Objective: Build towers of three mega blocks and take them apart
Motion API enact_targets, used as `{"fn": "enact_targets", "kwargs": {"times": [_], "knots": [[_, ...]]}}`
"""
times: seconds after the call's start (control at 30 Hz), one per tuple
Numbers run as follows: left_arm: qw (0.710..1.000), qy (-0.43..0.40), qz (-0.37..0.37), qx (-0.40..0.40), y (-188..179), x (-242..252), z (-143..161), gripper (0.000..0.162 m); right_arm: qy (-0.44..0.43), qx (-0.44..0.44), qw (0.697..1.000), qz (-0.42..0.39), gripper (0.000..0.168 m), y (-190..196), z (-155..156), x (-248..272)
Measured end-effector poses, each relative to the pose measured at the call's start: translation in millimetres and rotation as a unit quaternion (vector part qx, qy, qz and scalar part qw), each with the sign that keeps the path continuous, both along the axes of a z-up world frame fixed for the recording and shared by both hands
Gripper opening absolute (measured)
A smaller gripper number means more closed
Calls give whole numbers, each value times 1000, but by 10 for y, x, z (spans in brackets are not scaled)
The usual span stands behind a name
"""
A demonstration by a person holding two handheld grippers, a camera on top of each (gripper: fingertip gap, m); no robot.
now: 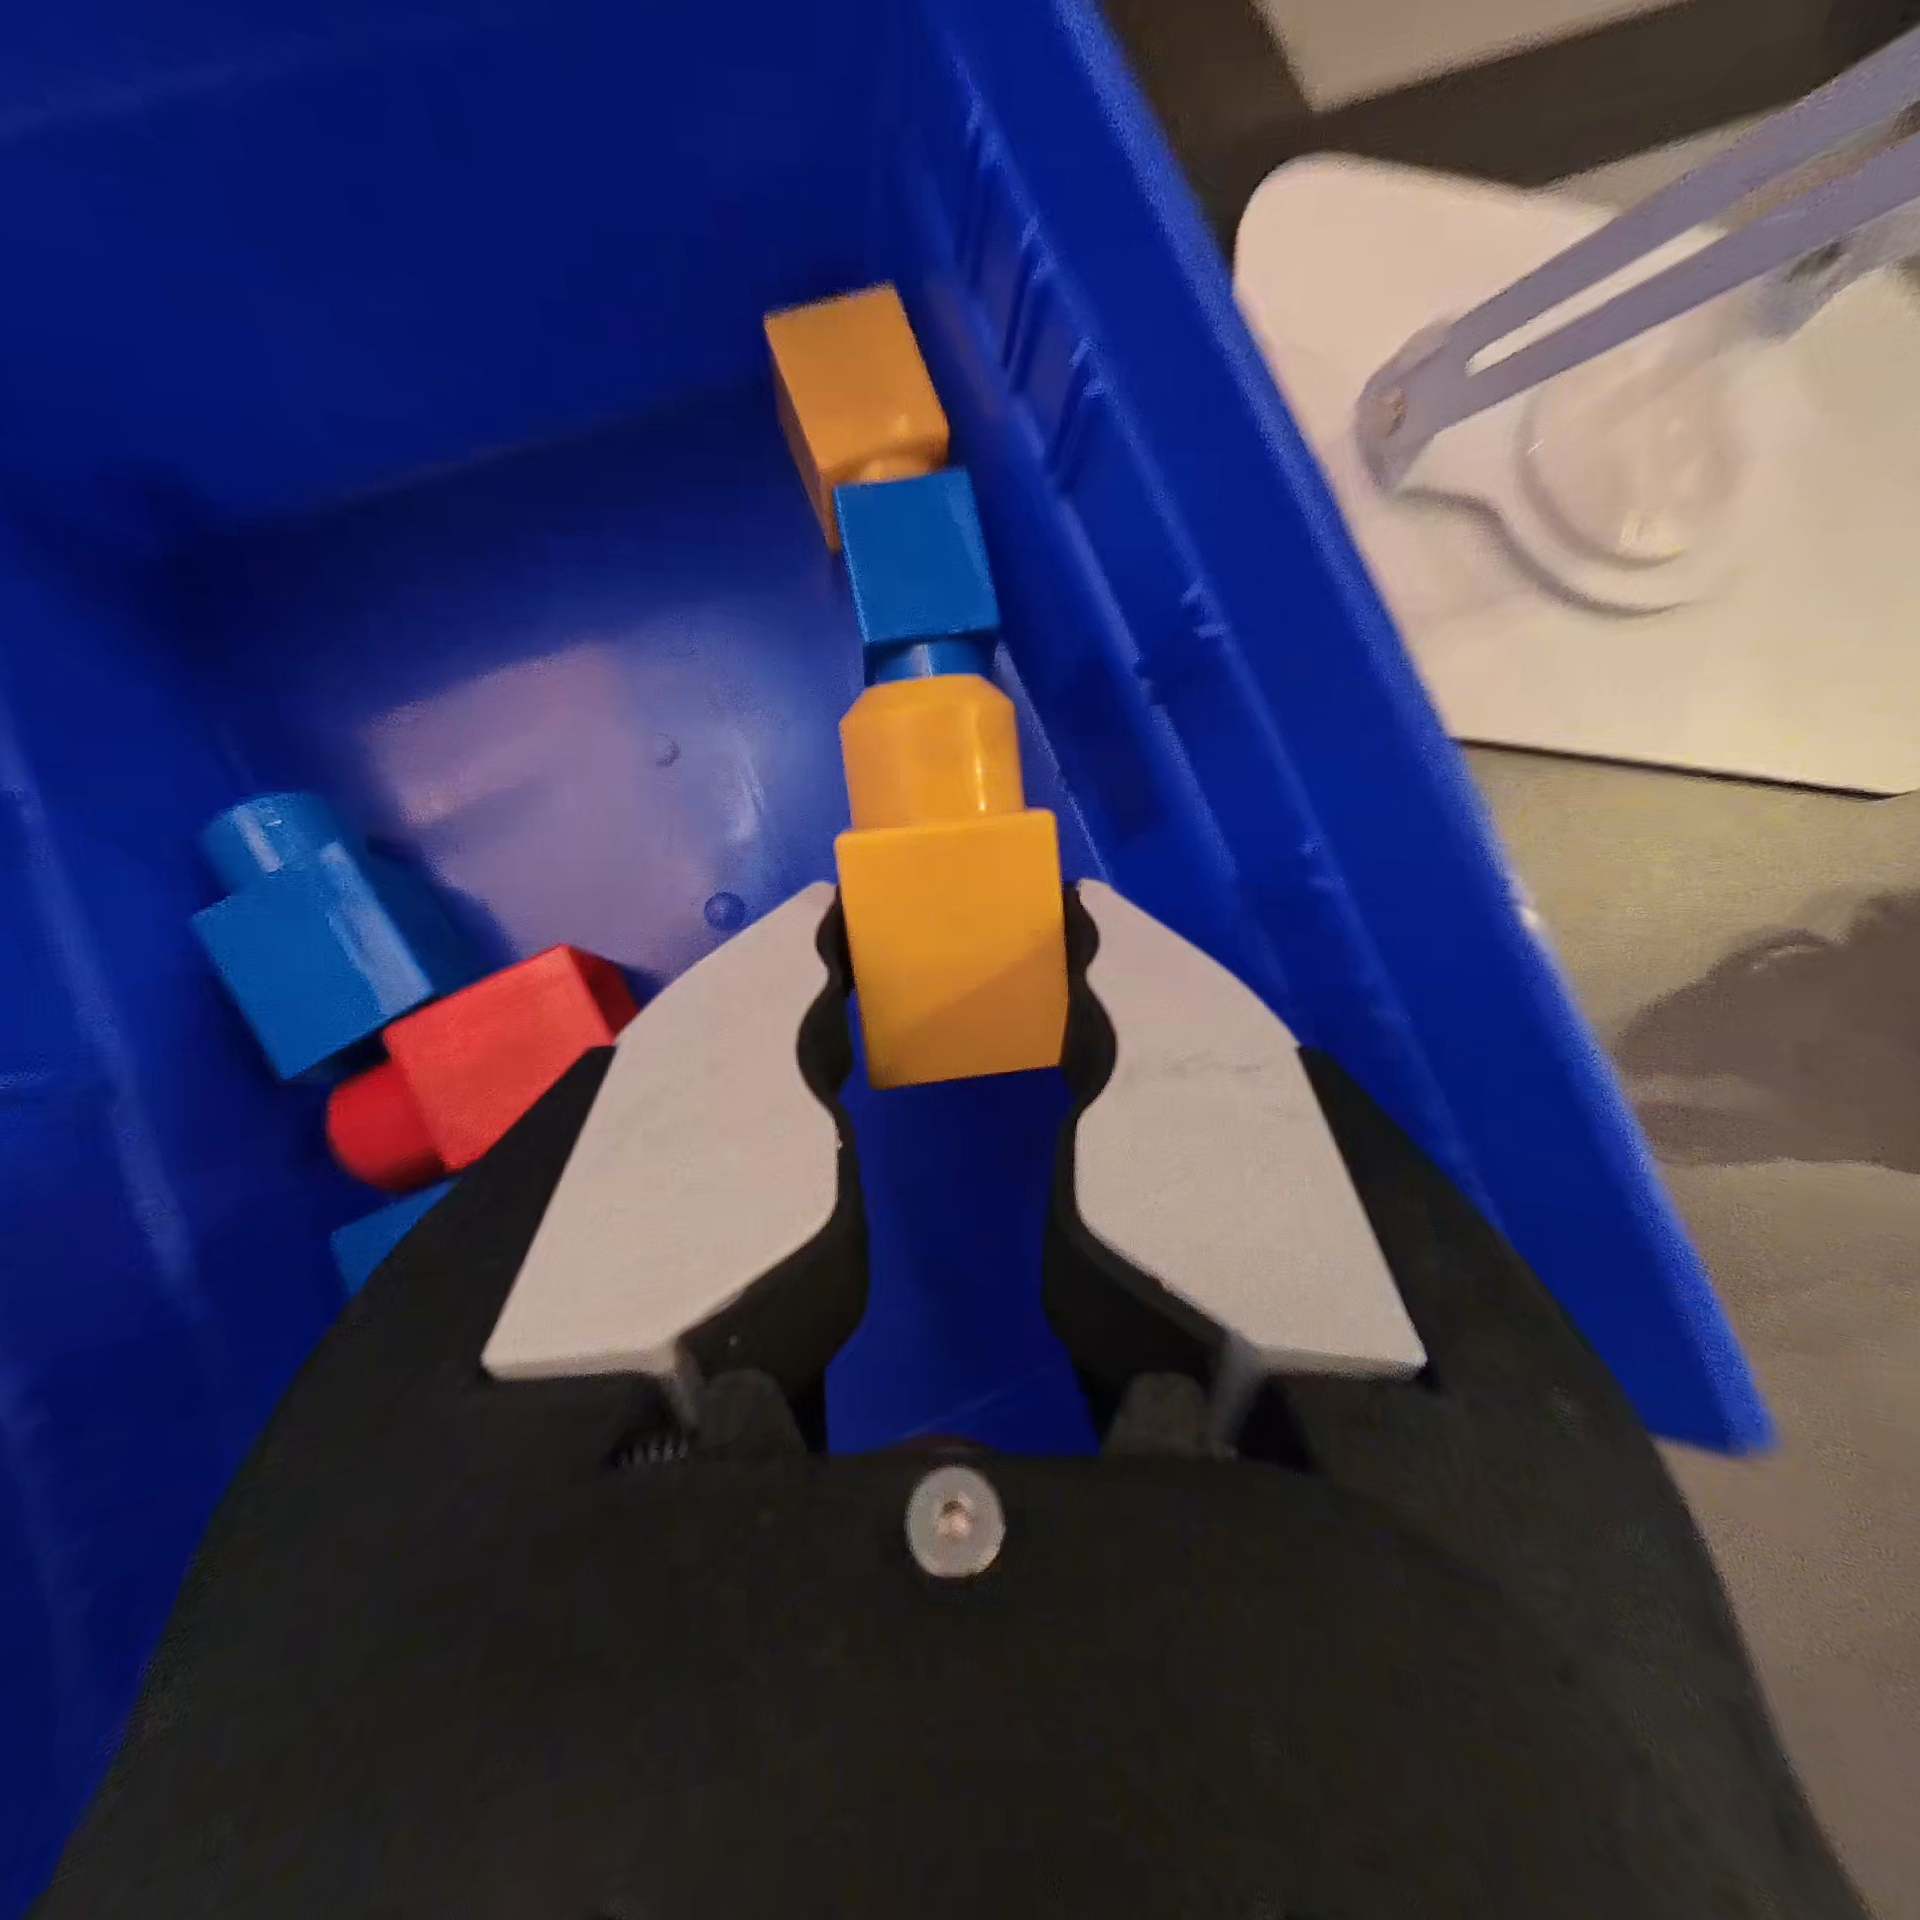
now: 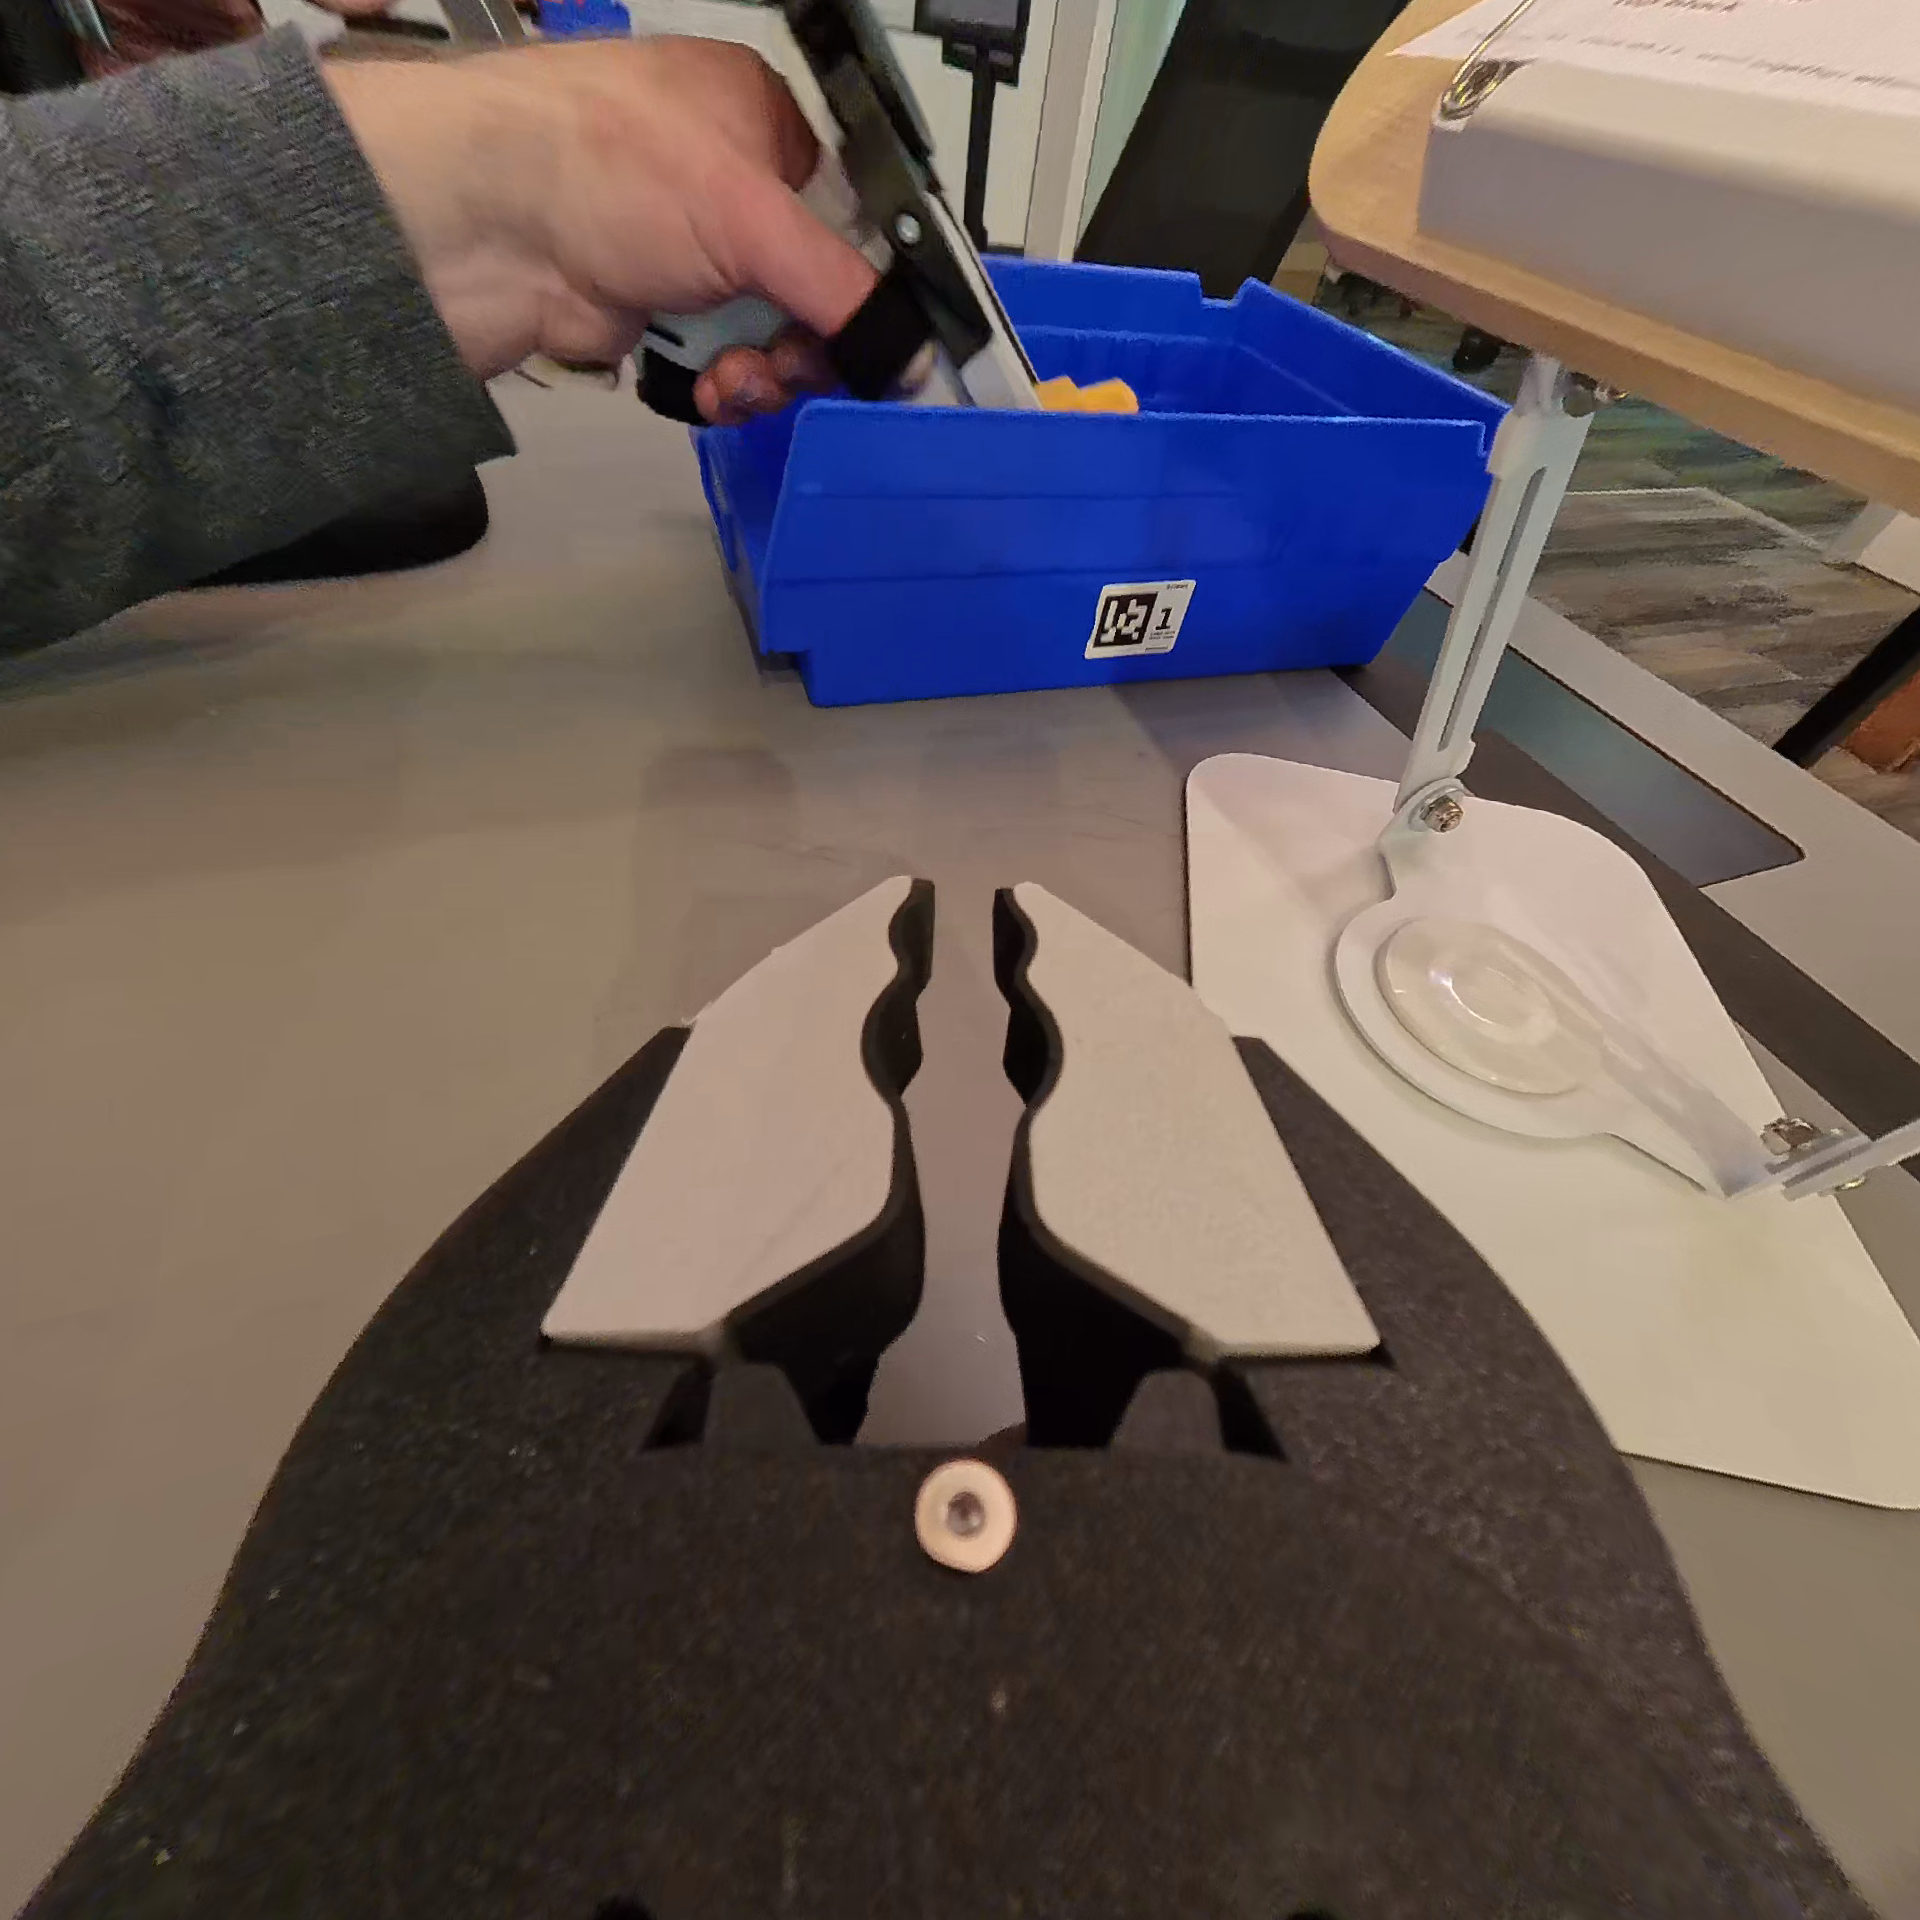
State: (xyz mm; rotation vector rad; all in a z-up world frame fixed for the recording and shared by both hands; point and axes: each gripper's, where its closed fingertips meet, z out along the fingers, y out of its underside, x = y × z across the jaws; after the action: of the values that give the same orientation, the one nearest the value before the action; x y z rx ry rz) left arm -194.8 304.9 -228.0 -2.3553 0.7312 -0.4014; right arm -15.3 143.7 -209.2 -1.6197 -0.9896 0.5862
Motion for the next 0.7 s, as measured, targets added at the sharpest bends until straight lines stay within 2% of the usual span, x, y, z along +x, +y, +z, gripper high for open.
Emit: {"fn": "enact_targets", "kwargs": {"times": [0.03,0.1,0.2,0.27,0.33,0.43,0.53,0.7], "knots": [[1000,-20,6,14,-56,-28,112,38,10,-1,1000,3,12,-1,26,3],[992,-99,-31,73,-222,65,455,37,39,-7,999,20,18,-16,94,-18],[965,-200,-98,139,-583,272,900,37,91,-23,994,58,28,-79,212,-99],[945,-245,-144,162,-838,439,1061,37,135,-35,986,92,32,-148,343,-160],[927,-289,-184,155,-1051,643,1118,37,181,-39,976,118,35,-196,516,-203],[881,-359,-260,168,-1394,995,1203,37,246,-34,957,152,41,-239,794,-238],[848,-399,-308,165,-1629,1315,1174,37,276,-37,945,171,47,-236,939,-267],[821,-408,-366,157,-1865,1686,1071,37,288,-43,938,187,49,-233,981,-298]]}}
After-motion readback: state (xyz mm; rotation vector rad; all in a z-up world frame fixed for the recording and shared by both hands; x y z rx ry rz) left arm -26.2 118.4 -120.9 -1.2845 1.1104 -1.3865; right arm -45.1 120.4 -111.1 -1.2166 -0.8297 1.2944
